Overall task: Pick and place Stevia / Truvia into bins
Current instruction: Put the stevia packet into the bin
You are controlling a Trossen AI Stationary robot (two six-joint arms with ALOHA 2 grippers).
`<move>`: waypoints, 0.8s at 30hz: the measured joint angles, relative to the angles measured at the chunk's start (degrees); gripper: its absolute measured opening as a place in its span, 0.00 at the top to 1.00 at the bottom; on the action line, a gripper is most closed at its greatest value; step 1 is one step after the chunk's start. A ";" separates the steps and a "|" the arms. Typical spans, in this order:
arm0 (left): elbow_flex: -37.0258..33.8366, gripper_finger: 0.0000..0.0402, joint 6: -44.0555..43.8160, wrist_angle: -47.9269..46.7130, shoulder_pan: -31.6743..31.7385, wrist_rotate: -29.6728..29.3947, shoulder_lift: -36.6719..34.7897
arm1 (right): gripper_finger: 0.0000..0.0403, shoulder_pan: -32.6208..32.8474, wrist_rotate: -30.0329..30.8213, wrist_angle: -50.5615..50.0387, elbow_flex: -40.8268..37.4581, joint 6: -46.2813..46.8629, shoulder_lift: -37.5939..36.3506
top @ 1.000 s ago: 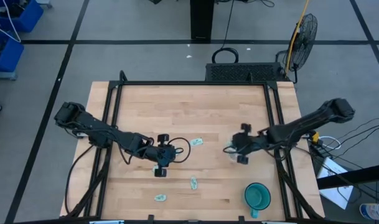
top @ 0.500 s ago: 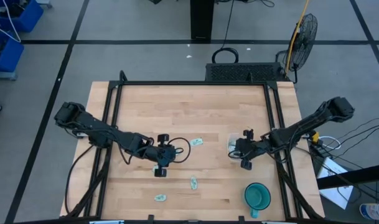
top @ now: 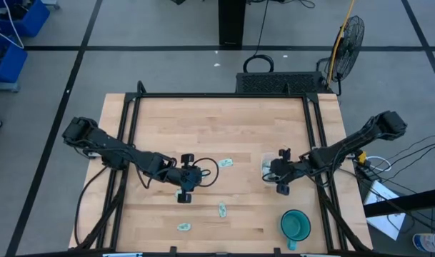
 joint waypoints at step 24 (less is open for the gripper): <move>0.00 0.65 0.55 -0.34 0.24 -0.05 0.00 | 0.50 -0.12 9.72 37.22 6.27 -28.60 7.50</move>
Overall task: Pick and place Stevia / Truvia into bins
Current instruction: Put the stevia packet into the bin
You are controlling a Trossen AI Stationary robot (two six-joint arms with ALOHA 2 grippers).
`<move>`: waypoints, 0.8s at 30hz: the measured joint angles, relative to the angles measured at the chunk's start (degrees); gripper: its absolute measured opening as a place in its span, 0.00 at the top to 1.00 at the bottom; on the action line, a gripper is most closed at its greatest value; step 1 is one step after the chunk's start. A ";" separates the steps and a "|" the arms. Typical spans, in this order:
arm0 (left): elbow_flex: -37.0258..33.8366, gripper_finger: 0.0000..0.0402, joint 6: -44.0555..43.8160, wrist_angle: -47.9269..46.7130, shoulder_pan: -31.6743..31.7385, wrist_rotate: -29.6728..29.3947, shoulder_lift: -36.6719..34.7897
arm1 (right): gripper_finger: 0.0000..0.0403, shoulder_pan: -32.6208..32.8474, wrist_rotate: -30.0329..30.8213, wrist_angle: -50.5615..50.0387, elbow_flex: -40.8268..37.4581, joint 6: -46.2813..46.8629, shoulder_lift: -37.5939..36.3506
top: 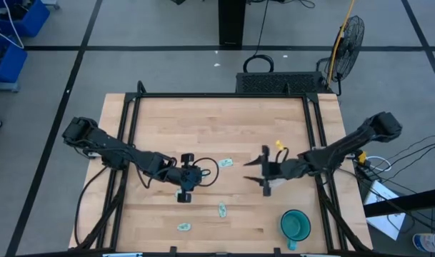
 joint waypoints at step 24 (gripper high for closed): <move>0.00 0.65 3.79 -0.14 2.01 -0.01 0.02 | 0.50 0.14 -24.38 0.95 24.59 4.58 41.01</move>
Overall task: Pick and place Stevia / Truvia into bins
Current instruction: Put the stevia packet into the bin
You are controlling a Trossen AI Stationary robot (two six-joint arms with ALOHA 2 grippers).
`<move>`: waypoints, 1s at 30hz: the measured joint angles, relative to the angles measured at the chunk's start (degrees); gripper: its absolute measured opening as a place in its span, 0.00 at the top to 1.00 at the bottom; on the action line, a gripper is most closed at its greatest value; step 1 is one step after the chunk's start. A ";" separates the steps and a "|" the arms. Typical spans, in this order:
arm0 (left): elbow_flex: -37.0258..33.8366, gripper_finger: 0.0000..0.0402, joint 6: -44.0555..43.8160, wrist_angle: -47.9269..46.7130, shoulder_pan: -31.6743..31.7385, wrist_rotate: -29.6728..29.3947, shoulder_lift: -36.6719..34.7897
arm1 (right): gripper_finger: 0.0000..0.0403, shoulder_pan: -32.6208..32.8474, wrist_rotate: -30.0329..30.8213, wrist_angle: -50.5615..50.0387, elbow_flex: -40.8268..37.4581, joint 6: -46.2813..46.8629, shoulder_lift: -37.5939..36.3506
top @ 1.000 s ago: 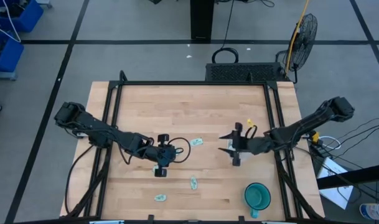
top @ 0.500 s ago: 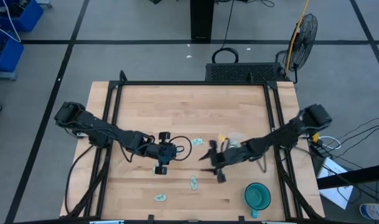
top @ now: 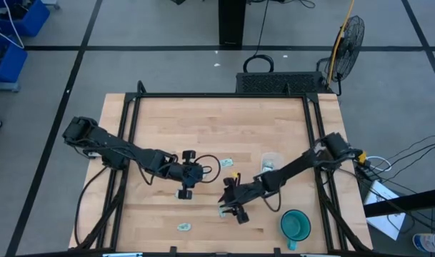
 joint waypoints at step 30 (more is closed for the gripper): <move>0.00 0.65 1.70 0.06 0.00 0.03 0.00 | 0.58 1.14 3.13 2.77 0.11 -8.82 6.69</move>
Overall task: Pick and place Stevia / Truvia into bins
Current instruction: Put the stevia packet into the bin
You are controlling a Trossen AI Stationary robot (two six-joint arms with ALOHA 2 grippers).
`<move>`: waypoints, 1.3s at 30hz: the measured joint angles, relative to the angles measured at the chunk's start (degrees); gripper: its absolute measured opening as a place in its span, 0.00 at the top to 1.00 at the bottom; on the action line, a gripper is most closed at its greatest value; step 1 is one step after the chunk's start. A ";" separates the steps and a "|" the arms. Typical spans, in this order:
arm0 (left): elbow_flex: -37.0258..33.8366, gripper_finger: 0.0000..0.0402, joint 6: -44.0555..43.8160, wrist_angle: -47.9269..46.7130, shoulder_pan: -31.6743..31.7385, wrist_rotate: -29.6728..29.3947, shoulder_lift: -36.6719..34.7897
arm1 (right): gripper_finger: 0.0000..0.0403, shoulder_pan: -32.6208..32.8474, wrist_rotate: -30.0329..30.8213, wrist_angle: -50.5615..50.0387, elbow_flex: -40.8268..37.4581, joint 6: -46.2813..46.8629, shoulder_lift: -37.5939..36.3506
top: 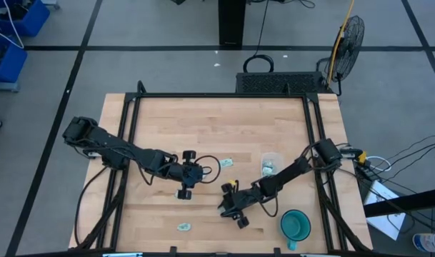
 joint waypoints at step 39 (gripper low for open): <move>0.00 0.65 -0.08 0.15 0.00 -0.02 0.00 | 0.99 3.12 25.22 -71.10 -4.54 40.43 -37.62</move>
